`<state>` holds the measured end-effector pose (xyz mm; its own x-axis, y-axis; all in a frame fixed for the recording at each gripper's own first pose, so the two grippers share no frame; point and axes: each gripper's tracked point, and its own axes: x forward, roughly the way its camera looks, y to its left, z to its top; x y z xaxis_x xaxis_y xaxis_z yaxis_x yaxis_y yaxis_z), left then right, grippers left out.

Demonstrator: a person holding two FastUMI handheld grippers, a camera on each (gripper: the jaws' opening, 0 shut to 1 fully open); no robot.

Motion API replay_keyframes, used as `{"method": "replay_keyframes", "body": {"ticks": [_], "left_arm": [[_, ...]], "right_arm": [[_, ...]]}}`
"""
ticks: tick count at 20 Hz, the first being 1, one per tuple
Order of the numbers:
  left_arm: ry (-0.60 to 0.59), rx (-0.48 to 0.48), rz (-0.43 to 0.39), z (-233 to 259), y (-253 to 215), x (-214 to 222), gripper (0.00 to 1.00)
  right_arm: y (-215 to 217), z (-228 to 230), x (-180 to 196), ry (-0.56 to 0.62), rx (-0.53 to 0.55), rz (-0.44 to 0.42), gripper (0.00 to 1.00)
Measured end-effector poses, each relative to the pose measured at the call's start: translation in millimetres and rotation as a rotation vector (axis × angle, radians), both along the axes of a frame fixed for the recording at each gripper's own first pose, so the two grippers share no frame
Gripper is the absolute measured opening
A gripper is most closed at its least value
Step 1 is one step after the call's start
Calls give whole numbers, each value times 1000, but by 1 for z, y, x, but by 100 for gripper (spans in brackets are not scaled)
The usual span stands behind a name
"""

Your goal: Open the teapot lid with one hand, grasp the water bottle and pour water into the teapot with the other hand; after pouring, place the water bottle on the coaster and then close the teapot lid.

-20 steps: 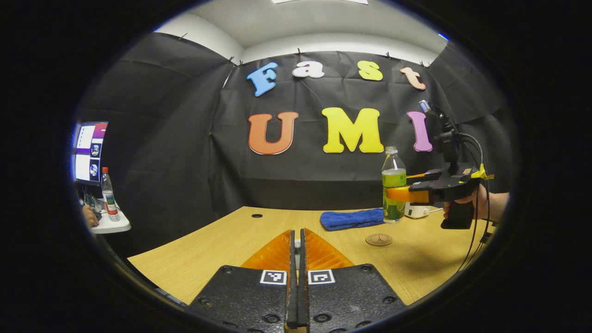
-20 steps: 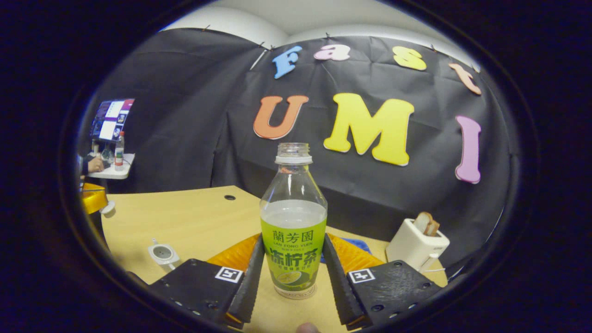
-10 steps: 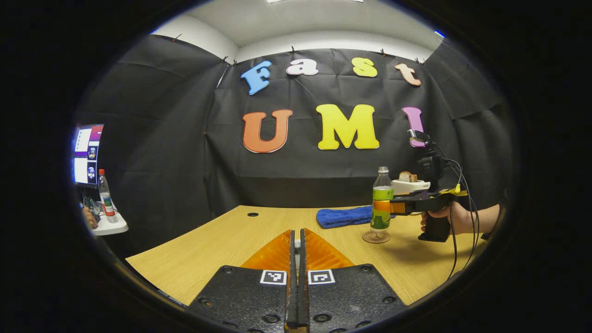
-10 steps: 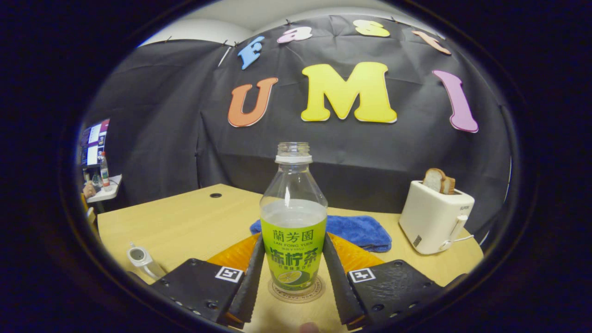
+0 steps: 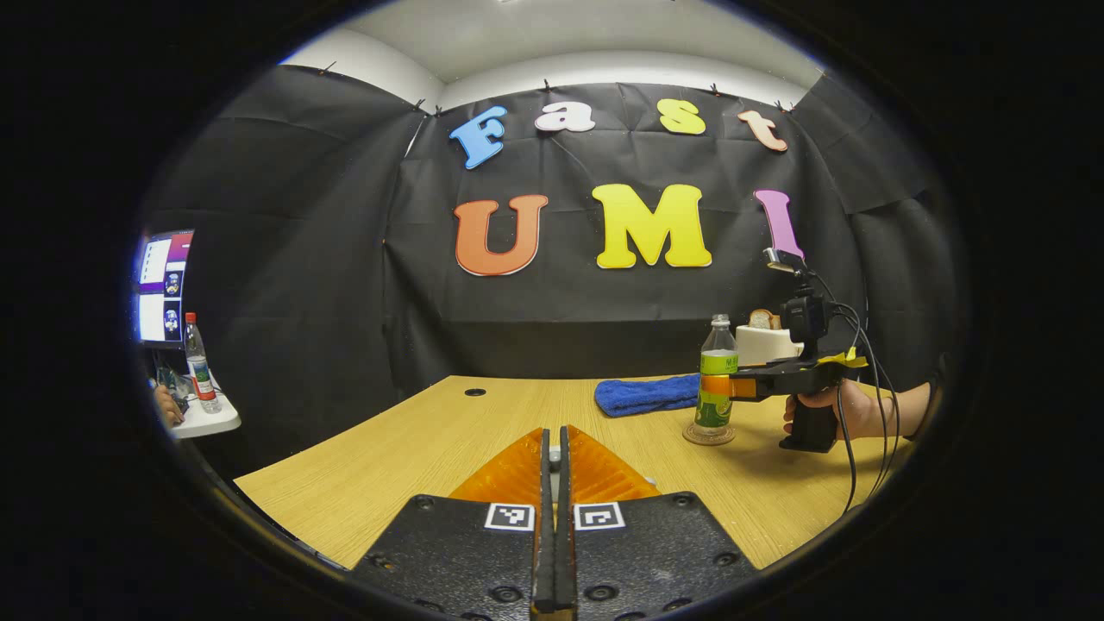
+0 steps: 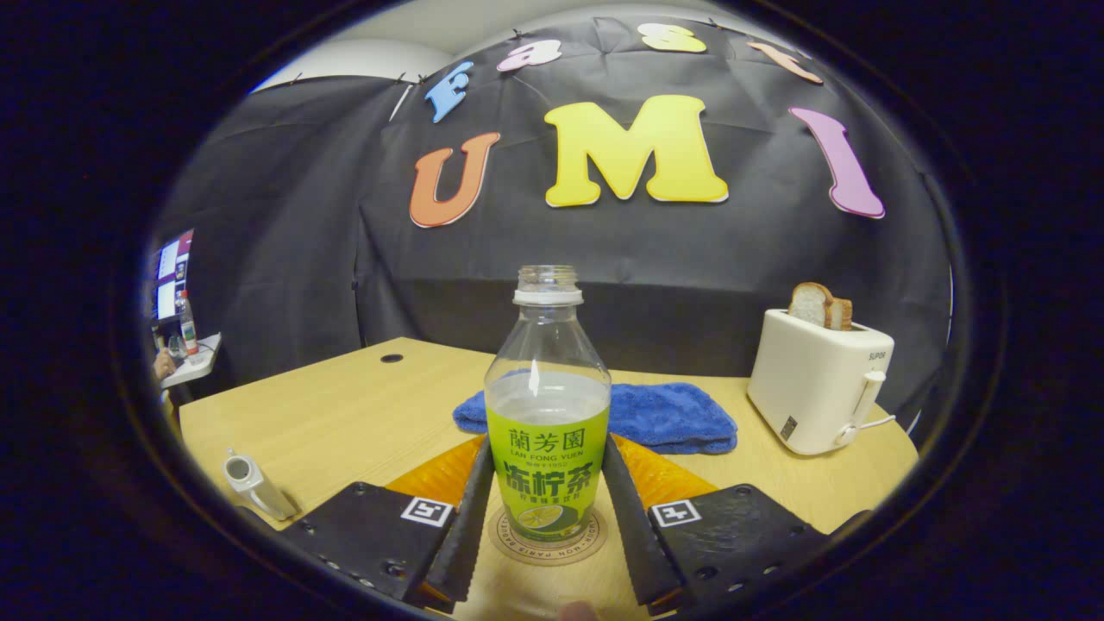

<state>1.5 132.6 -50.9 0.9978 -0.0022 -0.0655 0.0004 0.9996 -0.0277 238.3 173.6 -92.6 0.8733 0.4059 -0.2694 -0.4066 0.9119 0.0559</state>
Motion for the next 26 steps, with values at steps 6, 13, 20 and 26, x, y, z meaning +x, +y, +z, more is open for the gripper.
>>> {"method": "replay_keyframes", "body": {"ticks": [6,13,20,26], "left_arm": [[-13,4,-1,4,-4,-2,2],[-22,19,-18,10,-23,1,3],[-17,-24,-73,-7,-44,36,3],[66,-28,-35,-48,-37,60,3]], "right_arm": [[0,3,-5,-7,9,6,75],[-23,33,-51,-75,-8,9,94],[-80,59,-176,-207,-8,-40,94],[-119,60,-218,-281,-9,-106,95]]}}
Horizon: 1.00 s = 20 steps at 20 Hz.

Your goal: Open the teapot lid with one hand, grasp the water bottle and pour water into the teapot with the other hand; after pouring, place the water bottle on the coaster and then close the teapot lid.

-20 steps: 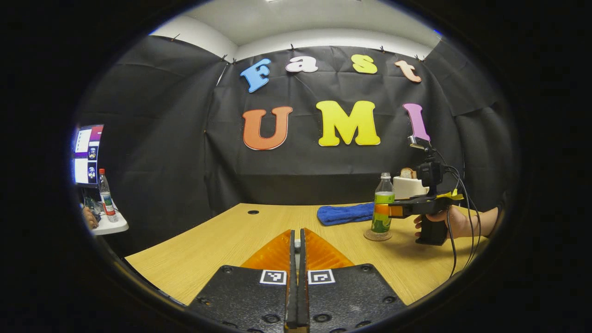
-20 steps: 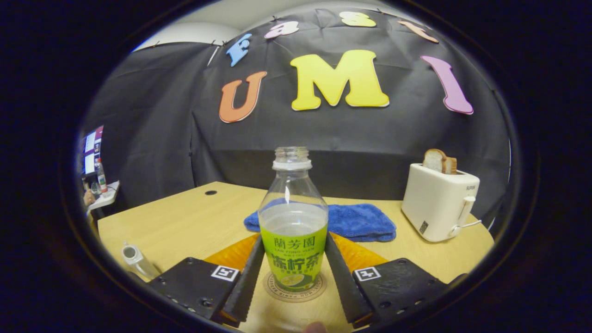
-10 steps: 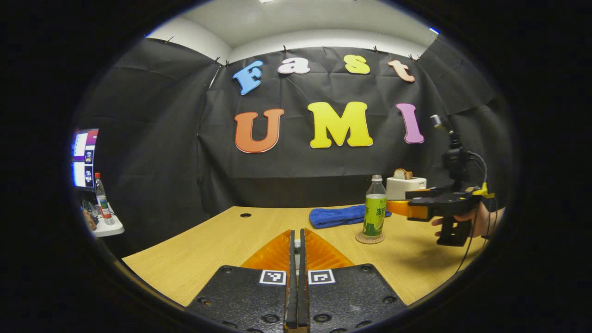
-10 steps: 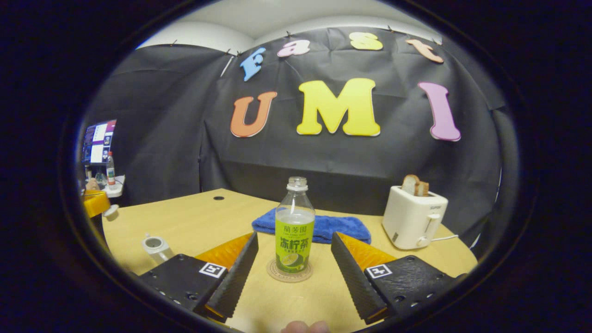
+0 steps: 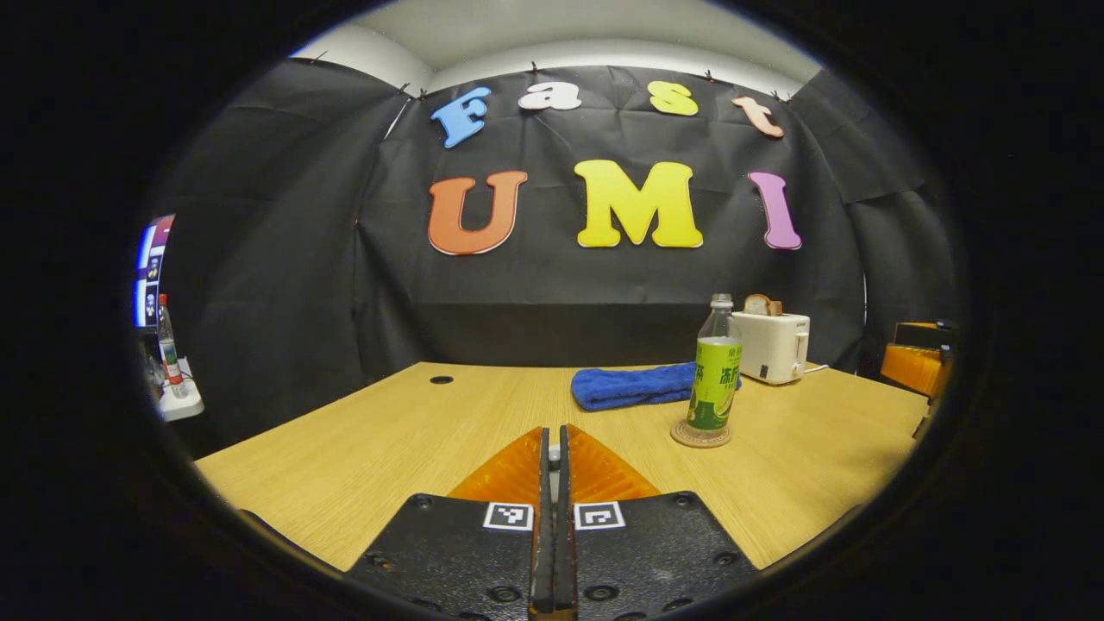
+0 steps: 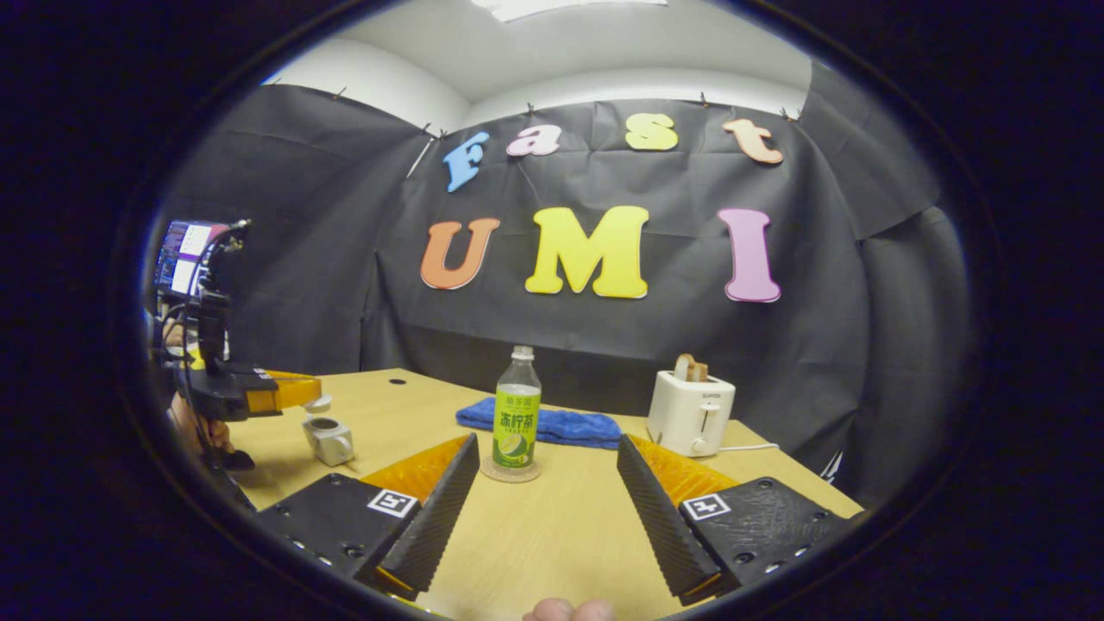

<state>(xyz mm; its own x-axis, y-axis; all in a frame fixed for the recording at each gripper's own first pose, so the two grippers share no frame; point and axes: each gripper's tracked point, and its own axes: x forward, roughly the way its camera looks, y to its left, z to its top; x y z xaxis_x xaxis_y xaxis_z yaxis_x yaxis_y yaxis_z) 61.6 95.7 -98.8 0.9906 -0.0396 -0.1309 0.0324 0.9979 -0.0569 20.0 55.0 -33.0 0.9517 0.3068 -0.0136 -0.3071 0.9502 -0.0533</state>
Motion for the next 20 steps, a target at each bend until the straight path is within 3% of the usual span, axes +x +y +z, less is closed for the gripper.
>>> {"method": "replay_keyframes", "body": {"ticks": [20], "left_arm": [[61,-12,38,-26,-5,8,5]], "right_arm": [[-5,-16,1,29,28,-7,95]]}}
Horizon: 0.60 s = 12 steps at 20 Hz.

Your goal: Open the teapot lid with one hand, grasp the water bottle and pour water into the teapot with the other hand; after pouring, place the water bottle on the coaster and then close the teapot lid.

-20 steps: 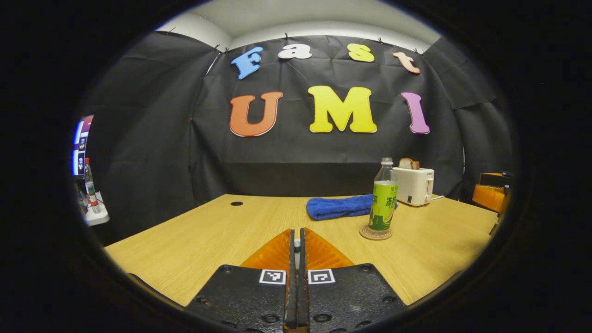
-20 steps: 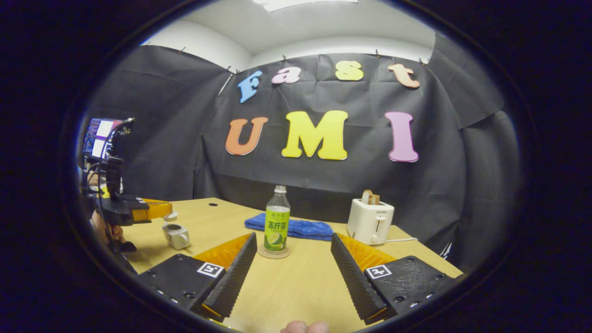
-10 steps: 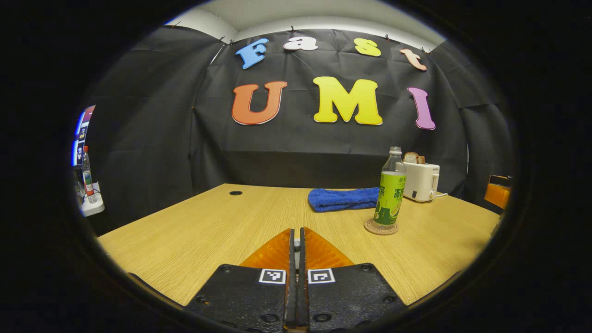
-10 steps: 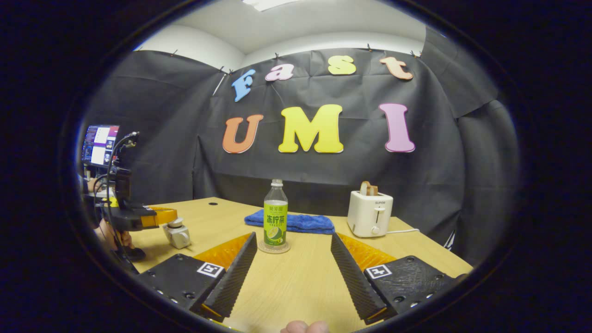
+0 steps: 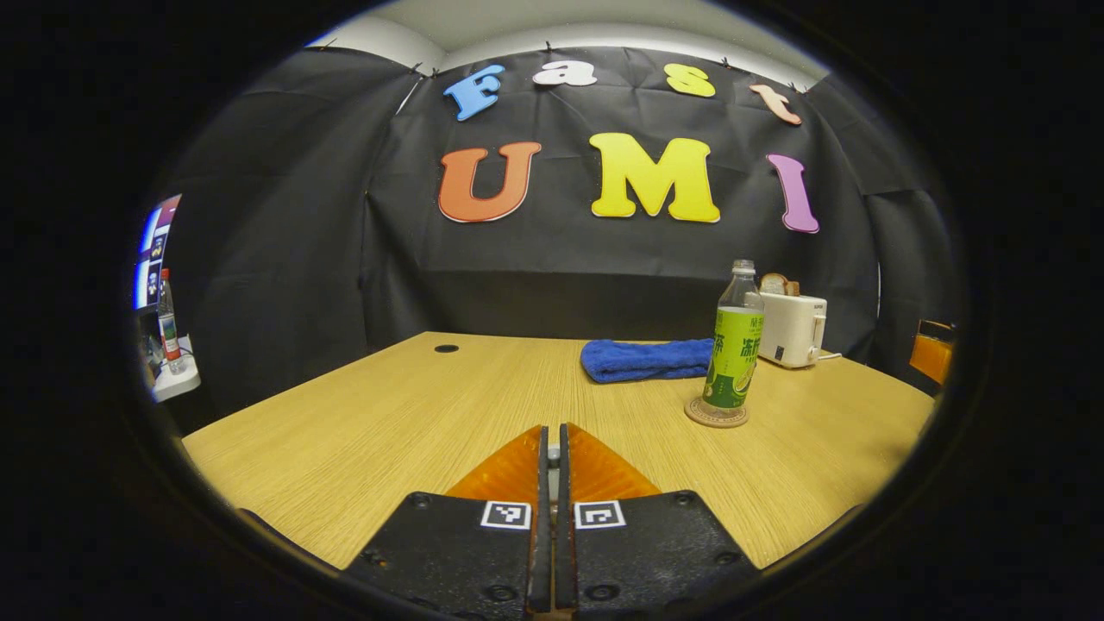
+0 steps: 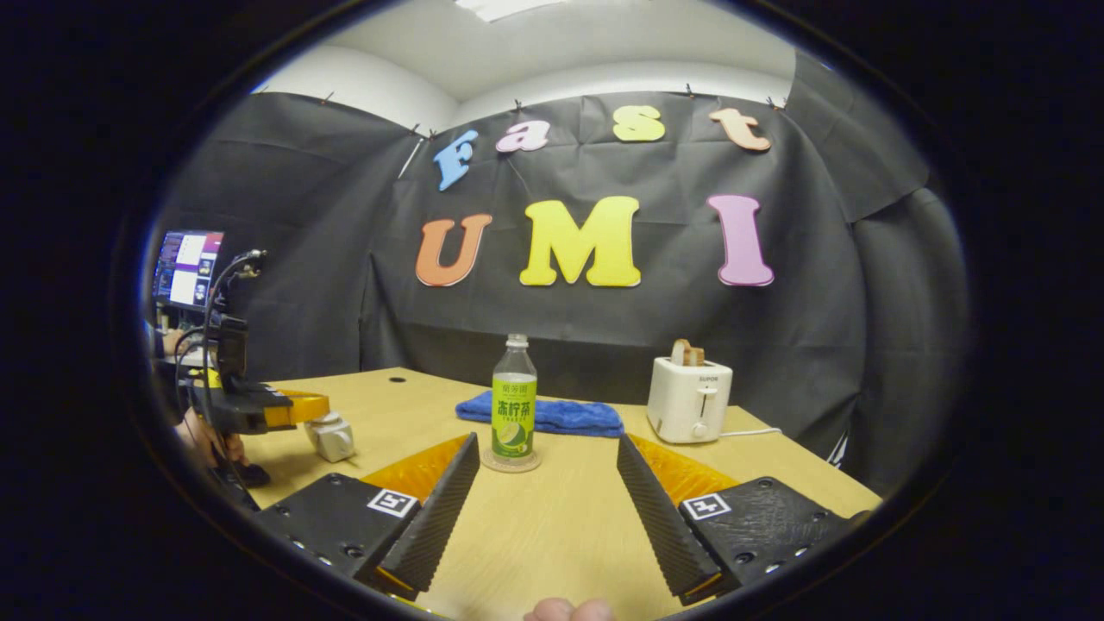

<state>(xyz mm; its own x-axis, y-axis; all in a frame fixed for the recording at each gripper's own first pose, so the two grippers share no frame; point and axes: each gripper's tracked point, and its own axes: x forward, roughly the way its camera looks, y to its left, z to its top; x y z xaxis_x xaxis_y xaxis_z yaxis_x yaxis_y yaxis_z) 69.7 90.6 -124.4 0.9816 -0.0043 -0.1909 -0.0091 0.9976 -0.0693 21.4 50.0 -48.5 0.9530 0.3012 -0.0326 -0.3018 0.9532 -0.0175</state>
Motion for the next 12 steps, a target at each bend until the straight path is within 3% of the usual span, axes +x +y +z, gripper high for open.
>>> {"method": "replay_keyframes", "body": {"ticks": [2,3,5,8,12], "left_arm": [[9,12,30,2,5,-3,9],[4,25,49,6,8,-4,16],[-25,34,66,25,10,-9,46],[-73,47,77,58,8,-23,99],[-139,69,74,107,-13,-43,98]], "right_arm": [[-3,1,0,3,18,-11,96],[-5,0,1,12,35,-23,96],[-13,-4,3,37,62,-65,98],[-24,-6,4,64,87,-108,98],[-43,25,-3,12,104,-151,95]]}}
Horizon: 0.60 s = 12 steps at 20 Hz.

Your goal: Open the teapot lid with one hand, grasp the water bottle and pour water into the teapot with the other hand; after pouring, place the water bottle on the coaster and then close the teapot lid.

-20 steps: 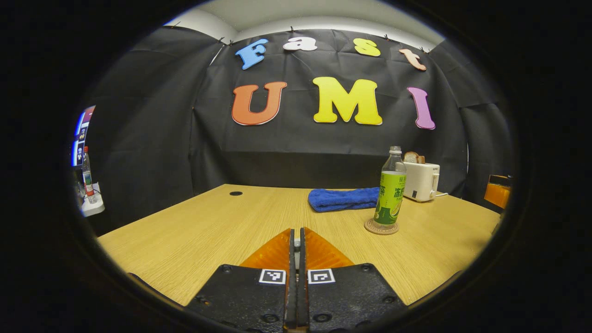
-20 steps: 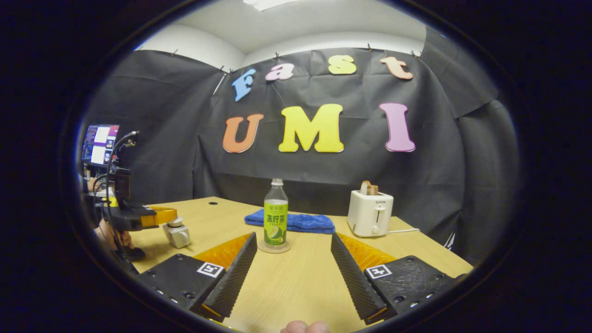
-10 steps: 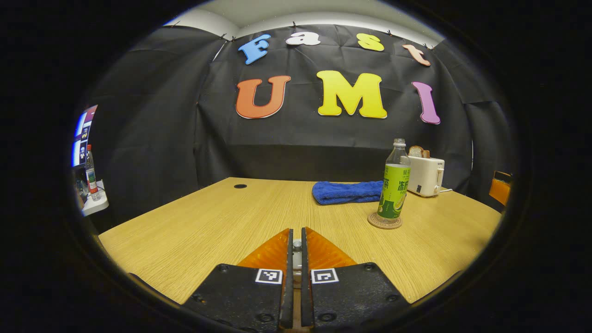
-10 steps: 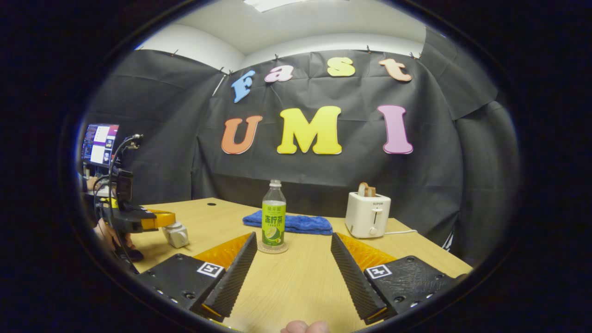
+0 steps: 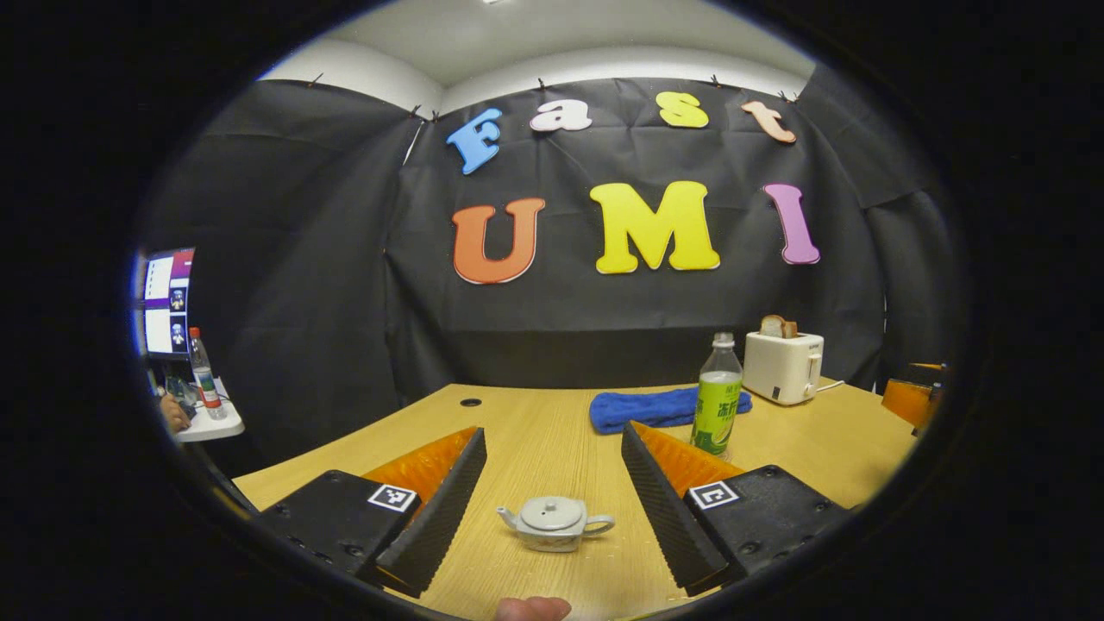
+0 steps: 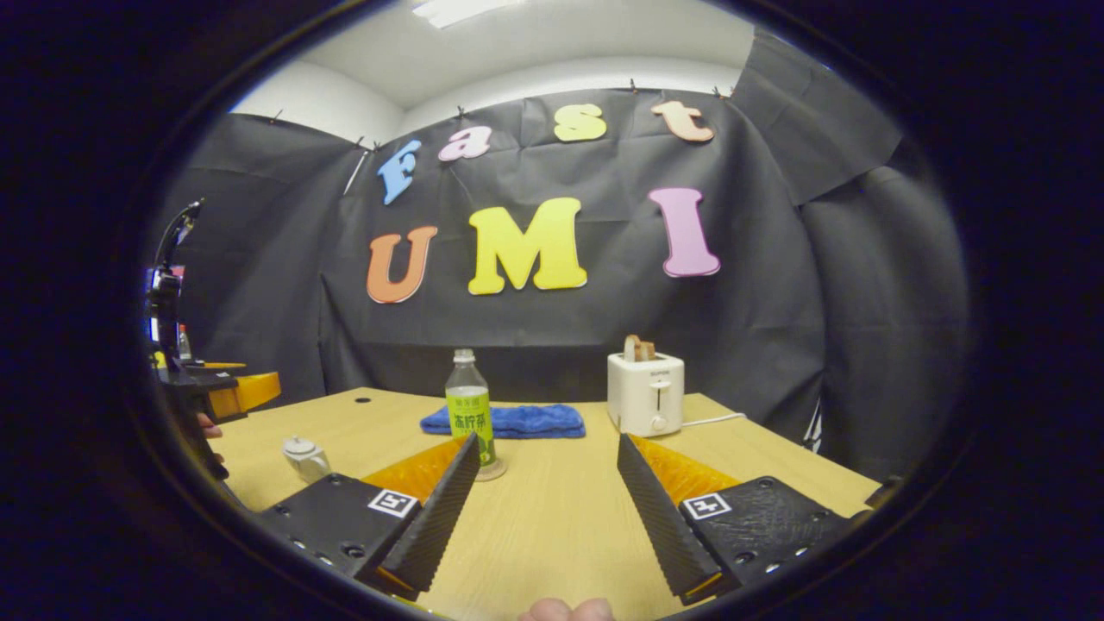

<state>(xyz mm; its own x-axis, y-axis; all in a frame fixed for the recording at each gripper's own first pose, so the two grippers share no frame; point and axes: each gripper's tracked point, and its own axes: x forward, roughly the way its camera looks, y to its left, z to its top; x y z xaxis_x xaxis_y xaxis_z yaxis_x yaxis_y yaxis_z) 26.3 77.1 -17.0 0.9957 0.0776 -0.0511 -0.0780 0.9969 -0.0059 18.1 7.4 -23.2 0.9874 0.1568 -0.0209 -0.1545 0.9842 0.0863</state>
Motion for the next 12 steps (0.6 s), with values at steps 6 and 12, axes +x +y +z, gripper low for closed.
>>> {"method": "replay_keyframes", "body": {"ticks": [6,12], "left_arm": [[-70,-17,-43,43,-48,-31,98],[-97,-23,-95,47,-86,-53,98]], "right_arm": [[-18,21,-24,-26,-8,-31,96],[-26,35,-45,-59,-57,-82,96]]}}
